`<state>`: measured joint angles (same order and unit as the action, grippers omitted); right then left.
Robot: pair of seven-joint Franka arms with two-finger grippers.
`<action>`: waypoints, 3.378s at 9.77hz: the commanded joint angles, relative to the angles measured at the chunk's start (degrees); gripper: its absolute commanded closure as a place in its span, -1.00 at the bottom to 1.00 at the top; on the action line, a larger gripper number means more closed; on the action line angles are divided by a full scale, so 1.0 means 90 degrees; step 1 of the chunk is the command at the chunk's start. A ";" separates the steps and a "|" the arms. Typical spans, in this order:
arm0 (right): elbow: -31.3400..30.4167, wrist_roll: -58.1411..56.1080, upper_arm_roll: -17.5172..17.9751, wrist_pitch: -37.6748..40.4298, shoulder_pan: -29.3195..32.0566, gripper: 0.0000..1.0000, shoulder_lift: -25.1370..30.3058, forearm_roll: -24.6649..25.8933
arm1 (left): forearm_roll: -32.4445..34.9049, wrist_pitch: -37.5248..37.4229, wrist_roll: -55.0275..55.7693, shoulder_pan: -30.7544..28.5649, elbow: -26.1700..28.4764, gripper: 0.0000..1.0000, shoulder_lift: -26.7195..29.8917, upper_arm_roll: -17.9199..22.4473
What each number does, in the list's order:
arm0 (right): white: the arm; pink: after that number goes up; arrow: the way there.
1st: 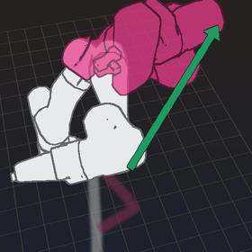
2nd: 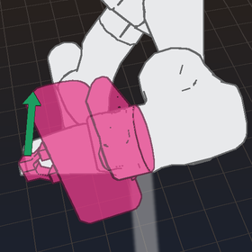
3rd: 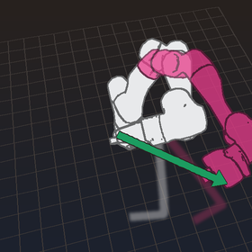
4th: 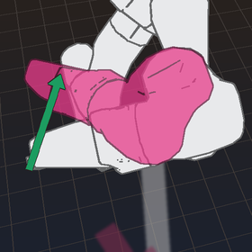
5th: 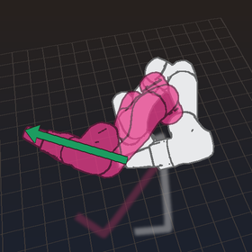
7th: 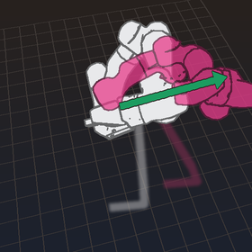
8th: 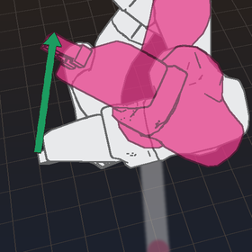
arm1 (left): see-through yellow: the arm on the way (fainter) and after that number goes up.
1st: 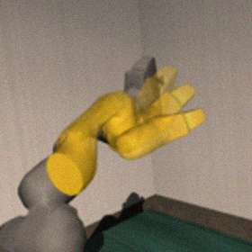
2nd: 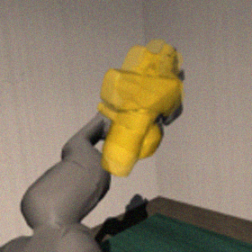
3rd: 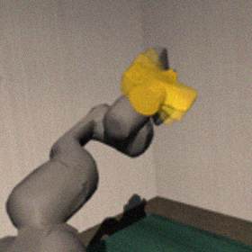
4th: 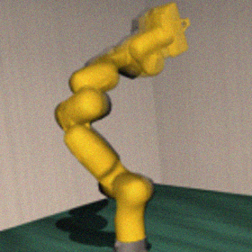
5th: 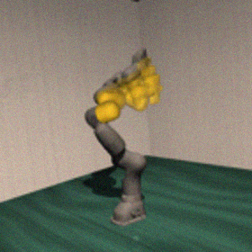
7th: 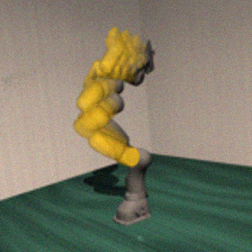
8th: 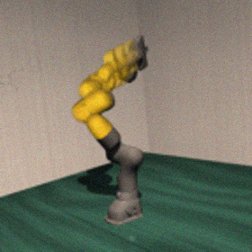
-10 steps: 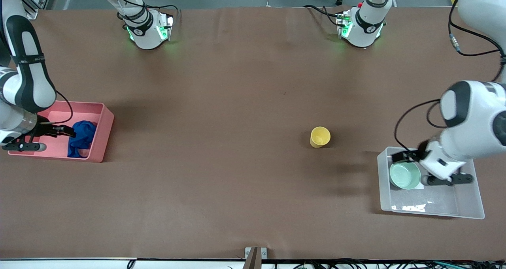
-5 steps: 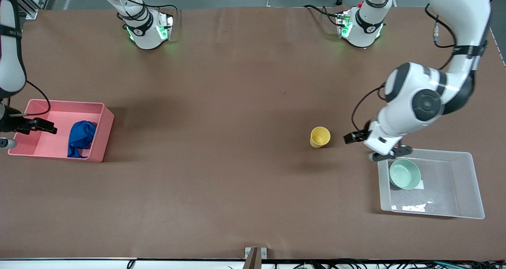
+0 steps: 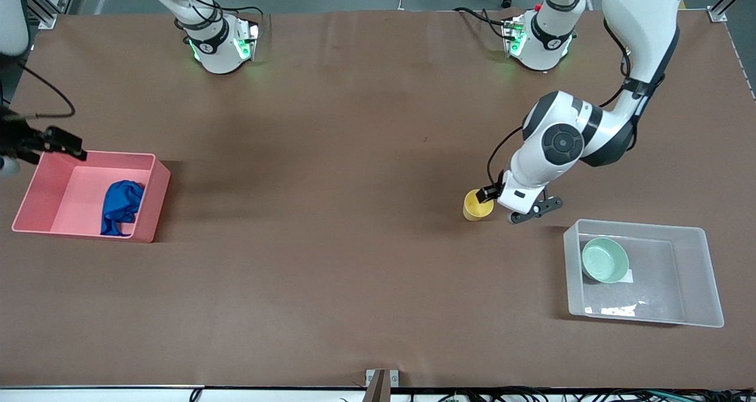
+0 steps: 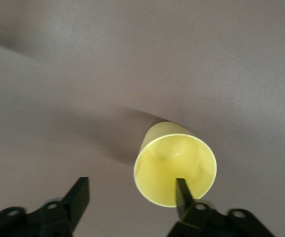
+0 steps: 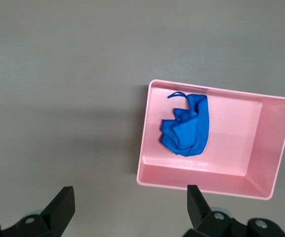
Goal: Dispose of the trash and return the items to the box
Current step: 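Reach the left gripper to the yellow cup and grasp it, then carry the yellow cup with the left gripper over the green bowl, then lower the cup into the bowl and open the left gripper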
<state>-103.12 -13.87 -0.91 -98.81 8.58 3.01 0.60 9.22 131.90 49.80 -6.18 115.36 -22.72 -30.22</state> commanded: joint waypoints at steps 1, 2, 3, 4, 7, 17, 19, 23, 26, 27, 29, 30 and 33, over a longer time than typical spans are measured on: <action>-0.0202 0.0183 0.0004 0.0342 -0.0094 -1.00 0.0552 0.0002 | 0.0177 0.0402 0.0345 0.0090 0.0083 -0.17 -0.0433 0.0008; -0.0202 0.0281 0.0004 0.0518 -0.0258 -1.00 0.0728 0.0002 | 0.0177 0.0413 0.0346 0.0081 0.0073 -0.06 -0.0521 0.0018; -0.0202 0.0553 0.0004 0.0665 -0.0386 -1.00 0.0816 -0.0008 | 0.0225 0.0413 0.0346 0.0091 0.0073 0.10 -0.0590 0.0018; -0.0202 0.0739 0.0004 0.0753 -0.0551 -1.00 0.0885 0.0002 | 0.0410 0.0413 0.0346 0.0052 0.0073 0.44 -0.0619 0.0037; -0.0202 0.1219 0.0004 0.0823 -0.0952 -1.00 0.0905 0.0002 | 0.0490 0.0335 0.0385 -0.0016 -0.0121 1.00 -0.0630 0.0037; 0.0735 0.1200 -0.0016 0.1184 -0.0944 -1.00 0.0700 -0.0008 | 0.0849 -0.2175 -0.4025 -0.1928 -0.3012 1.00 -0.0658 0.0086; 0.0716 0.1181 -0.0025 0.1194 -0.0934 -1.00 0.0622 -0.0018 | 0.1055 -0.2059 -0.4671 -0.2339 -0.3032 1.00 -0.1047 0.0086; 0.0696 0.1161 -0.0025 0.1340 -0.0895 -1.00 0.0622 -0.0018 | 0.1076 -0.1688 -0.5260 -0.2722 -0.3423 1.00 -0.1947 0.0086; 0.0696 0.1161 -0.0035 0.1340 -0.0885 -1.00 0.0622 -0.0018 | 0.1066 -0.1531 -0.5269 -0.2819 -0.3423 0.98 -0.2357 0.0096; 0.0696 0.1151 -0.0035 0.1340 -0.0895 -1.00 0.0622 -0.0008 | 0.1066 -0.1492 -0.5260 -0.2819 -0.3413 0.96 -0.2435 0.0096; 0.0696 0.1151 -0.0045 0.1340 -0.0885 -1.00 0.0622 -0.0008 | 0.1075 -0.1472 -0.5260 -0.2819 -0.3423 0.59 -0.2456 0.0096; 0.0696 0.1151 -0.0035 0.1340 -0.0885 -1.00 0.0612 -0.0018 | 0.1066 -0.1472 -0.5240 -0.2810 -0.3423 -0.10 -0.2446 0.0096; 0.0696 0.1151 -0.0045 0.1340 -0.0885 -1.00 0.0612 -0.0008 | 0.1046 -0.1559 -0.5221 -0.2849 -0.3520 -1.00 -0.1961 0.0018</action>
<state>-97.57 -3.85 -1.40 -87.48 0.34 8.71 0.53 17.47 118.47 2.54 -31.31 83.58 -42.46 -29.34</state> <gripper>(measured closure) 0.000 0.414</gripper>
